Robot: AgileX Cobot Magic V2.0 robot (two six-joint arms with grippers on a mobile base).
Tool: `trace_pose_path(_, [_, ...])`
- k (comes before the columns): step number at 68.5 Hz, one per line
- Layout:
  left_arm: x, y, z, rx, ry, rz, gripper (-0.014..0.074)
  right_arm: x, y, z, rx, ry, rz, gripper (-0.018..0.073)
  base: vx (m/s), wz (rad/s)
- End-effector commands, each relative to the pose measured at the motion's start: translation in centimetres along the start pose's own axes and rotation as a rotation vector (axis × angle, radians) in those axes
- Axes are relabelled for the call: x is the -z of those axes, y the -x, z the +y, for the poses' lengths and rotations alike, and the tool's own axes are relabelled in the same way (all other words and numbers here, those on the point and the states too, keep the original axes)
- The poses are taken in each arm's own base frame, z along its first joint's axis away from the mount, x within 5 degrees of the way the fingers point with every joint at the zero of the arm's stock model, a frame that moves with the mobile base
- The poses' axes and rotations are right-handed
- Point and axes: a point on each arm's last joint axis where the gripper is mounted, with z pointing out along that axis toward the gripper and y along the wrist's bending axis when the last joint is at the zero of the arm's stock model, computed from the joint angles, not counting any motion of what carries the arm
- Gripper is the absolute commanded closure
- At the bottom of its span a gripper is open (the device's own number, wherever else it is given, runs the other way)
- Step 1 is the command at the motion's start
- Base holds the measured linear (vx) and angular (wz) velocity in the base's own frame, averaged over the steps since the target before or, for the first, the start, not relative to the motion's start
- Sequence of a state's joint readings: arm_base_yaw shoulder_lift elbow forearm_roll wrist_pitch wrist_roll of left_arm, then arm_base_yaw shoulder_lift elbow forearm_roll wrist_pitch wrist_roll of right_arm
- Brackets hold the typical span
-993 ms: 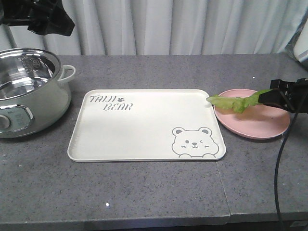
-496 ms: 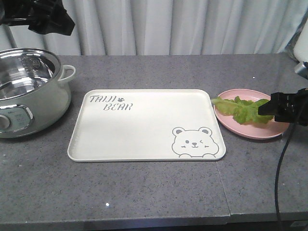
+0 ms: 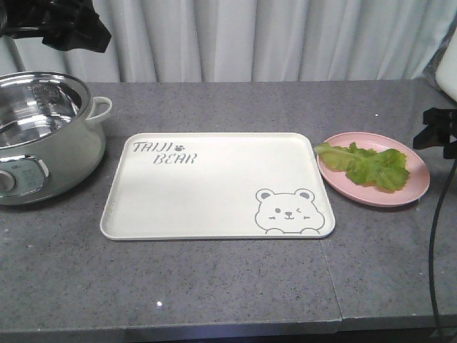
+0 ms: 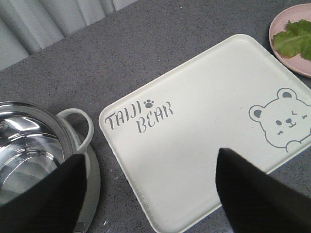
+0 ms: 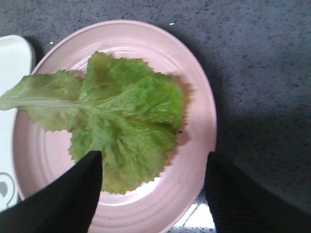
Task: Transfer vegetables to tray and serve
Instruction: 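Lower the lettuce onto the pink plate and open the right gripper, then move the right gripper to the pink plate rim and grasp it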
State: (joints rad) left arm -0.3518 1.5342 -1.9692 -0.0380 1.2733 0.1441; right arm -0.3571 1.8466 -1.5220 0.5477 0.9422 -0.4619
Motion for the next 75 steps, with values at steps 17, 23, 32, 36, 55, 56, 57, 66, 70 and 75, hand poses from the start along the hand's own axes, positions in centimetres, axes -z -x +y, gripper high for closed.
trace_pose_path(17, [2.1,0.4,-0.2,0.007,0.003,-0.077,0.0062,2.5,1.3,0.2,-0.006,-0.076,-0.091,0.0126,0.00,0.00])
trace_pose_path(23, [2.1,0.4,-0.2,0.007,0.003,-0.077,0.0062,1.7,1.2,-0.2,-0.016,-0.073,-0.067,0.0126,0.00,0.00])
trace_pose_path(32, [2.1,0.4,-0.2,0.007,0.003,-0.077,0.0062,0.0,0.8,-1.0,-0.050,-0.067,-0.021,0.0130,0.00,0.00])
trace_pose_path(36, [2.1,0.4,-0.2,0.007,0.003,-0.077,0.0062,-0.5,0.7,-1.2,-0.056,-0.067,-0.009,0.0137,0.00,0.00])
trace_pose_path(55, [2.1,0.4,-0.2,0.007,0.003,-0.077,0.0062,-2.5,0.3,-2.1,-0.086,-0.063,0.036,0.0150,0.00,0.00])
trace_pose_path(56, [2.1,0.4,-0.2,0.007,0.003,-0.077,0.0062,-2.6,0.3,-2.1,-0.087,-0.062,0.039,0.0150,0.00,0.00])
trace_pose_path(57, [2.1,0.4,-0.2,0.007,0.003,-0.077,0.0062,-2.7,0.2,-2.1,-0.088,-0.061,0.042,0.0150,0.00,0.00])
trace_pose_path(66, [2.1,0.4,-0.2,0.007,0.003,-0.077,0.0062,-3.0,0.2,-2.3,-0.091,-0.061,0.049,0.0176,0.00,0.00])
trace_pose_path(70, [2.1,0.4,-0.2,0.007,0.003,-0.077,0.0062,-3.0,0.2,-2.3,-0.091,-0.061,0.048,0.0219,0.00,0.00])
trace_pose_path(75, [2.1,0.4,-0.2,0.007,0.003,-0.077,0.0062,-3.0,0.1,-2.2,-0.091,-0.059,0.052,0.0288,0.00,0.00])
